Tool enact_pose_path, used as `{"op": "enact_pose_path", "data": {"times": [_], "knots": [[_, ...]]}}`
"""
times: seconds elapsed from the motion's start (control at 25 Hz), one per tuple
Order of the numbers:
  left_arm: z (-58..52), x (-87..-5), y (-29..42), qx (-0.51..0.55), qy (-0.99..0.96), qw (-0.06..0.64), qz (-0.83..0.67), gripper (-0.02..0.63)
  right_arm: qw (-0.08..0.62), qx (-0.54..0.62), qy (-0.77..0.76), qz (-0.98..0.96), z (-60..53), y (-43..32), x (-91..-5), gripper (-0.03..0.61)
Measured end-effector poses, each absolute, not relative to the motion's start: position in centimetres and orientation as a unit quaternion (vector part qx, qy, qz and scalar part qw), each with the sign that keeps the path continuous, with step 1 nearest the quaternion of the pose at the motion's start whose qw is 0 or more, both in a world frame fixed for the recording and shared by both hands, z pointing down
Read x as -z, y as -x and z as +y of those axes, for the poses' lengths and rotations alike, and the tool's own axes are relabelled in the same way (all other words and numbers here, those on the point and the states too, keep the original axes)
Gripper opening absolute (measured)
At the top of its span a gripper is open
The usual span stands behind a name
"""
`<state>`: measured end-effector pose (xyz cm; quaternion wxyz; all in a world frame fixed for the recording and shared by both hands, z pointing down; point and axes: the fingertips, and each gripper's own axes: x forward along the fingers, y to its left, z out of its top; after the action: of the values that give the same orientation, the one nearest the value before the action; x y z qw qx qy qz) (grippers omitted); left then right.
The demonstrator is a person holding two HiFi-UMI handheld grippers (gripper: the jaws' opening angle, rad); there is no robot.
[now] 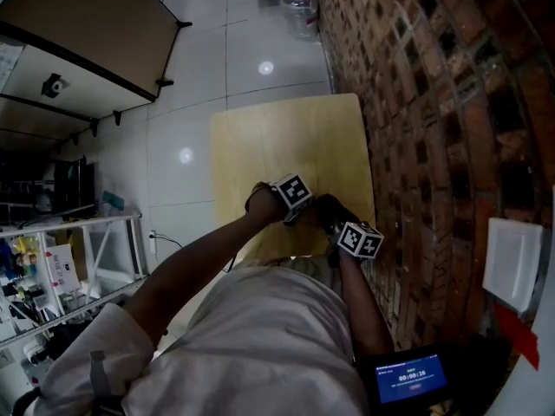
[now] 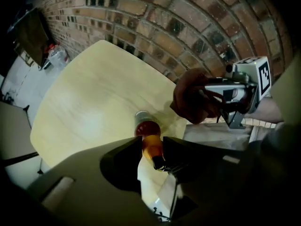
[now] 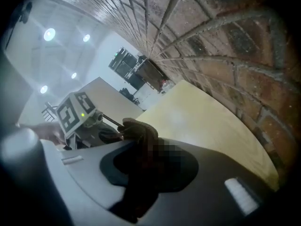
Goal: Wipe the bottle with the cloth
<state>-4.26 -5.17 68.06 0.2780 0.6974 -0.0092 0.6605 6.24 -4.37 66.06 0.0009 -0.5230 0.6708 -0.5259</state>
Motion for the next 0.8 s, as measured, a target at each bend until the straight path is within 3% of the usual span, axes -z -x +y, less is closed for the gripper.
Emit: {"op": "enact_pose_path", "data": {"times": [0.28, 0.52, 0.8], "knots": [[-4.3, -68.2, 2.7, -0.649, -0.719, 0.248, -0.011, 0.16, 0.036, 0.566, 0.456, 0.686, -7.5, -2.9, -67.6, 0.082], [-5.1, -68.4, 1.8, -0.649, -0.735, 0.196, -0.017, 0.158, -0.072, 0.549, 0.47, 0.687, -8.0, -3.0, -72.1, 0.082], [-3.4, -68.3, 1.6, -0.634, -0.724, 0.272, -0.024, 0.16, -0.283, 0.458, 0.492, 0.684, -7.3, -4.3, -78.0, 0.081]]}}
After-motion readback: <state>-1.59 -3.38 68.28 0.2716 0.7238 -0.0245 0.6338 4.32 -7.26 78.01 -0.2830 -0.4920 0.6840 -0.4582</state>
